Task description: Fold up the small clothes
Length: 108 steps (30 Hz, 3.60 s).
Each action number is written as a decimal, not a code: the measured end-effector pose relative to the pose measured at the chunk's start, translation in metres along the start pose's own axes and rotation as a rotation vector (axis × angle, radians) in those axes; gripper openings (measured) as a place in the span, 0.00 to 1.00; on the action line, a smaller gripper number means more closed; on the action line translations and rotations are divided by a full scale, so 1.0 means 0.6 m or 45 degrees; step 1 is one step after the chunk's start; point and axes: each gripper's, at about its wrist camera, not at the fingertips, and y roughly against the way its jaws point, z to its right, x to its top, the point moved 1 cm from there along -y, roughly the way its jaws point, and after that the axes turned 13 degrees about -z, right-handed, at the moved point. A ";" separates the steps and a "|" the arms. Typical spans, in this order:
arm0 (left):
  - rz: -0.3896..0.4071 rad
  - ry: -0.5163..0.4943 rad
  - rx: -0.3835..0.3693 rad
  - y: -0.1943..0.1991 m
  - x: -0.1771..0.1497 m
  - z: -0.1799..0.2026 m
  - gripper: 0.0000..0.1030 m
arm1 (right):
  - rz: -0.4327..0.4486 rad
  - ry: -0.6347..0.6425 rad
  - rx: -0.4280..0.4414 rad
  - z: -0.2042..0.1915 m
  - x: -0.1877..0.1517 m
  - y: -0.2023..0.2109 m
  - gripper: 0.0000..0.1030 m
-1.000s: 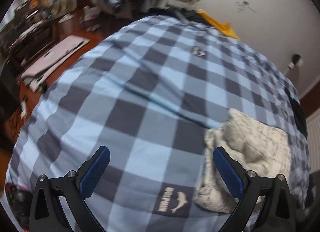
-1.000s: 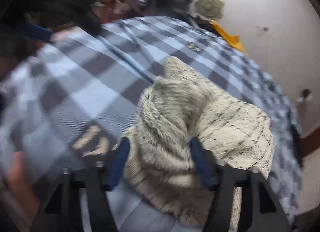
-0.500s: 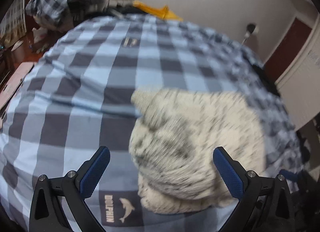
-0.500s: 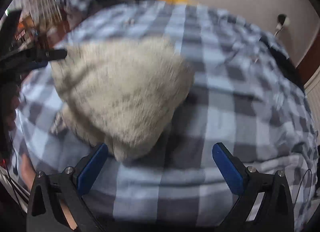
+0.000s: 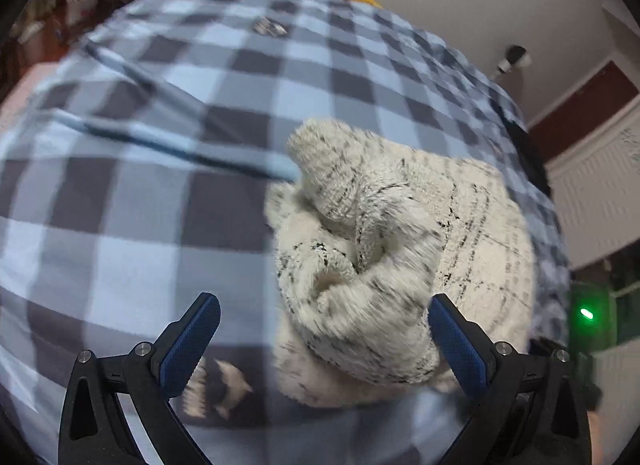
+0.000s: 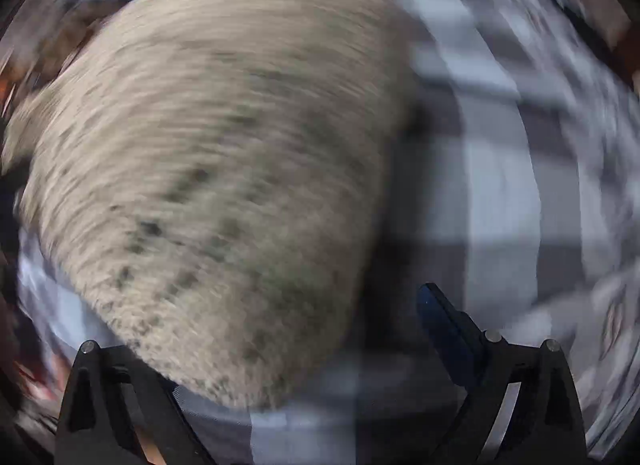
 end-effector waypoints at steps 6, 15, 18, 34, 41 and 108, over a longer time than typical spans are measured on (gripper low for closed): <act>-0.117 -0.022 0.108 -0.019 -0.029 0.023 1.00 | -0.109 0.213 -0.221 -0.036 -0.020 0.014 0.92; -0.003 0.129 0.057 0.062 -0.023 0.001 1.00 | 0.382 0.094 0.190 -0.022 -0.030 0.185 0.94; 0.153 0.077 0.063 0.093 -0.017 0.022 1.00 | 0.516 0.001 0.138 -0.028 0.011 0.190 0.94; -0.041 0.122 0.218 -0.034 -0.038 -0.048 1.00 | 0.346 0.190 0.096 -0.062 0.008 0.088 0.98; 0.262 0.120 0.180 0.086 -0.041 -0.013 1.00 | 0.605 0.057 0.146 -0.027 -0.017 0.176 0.99; -0.439 0.370 -0.597 -0.164 0.015 -0.103 1.00 | -0.162 -0.117 0.985 0.072 0.055 -0.002 0.99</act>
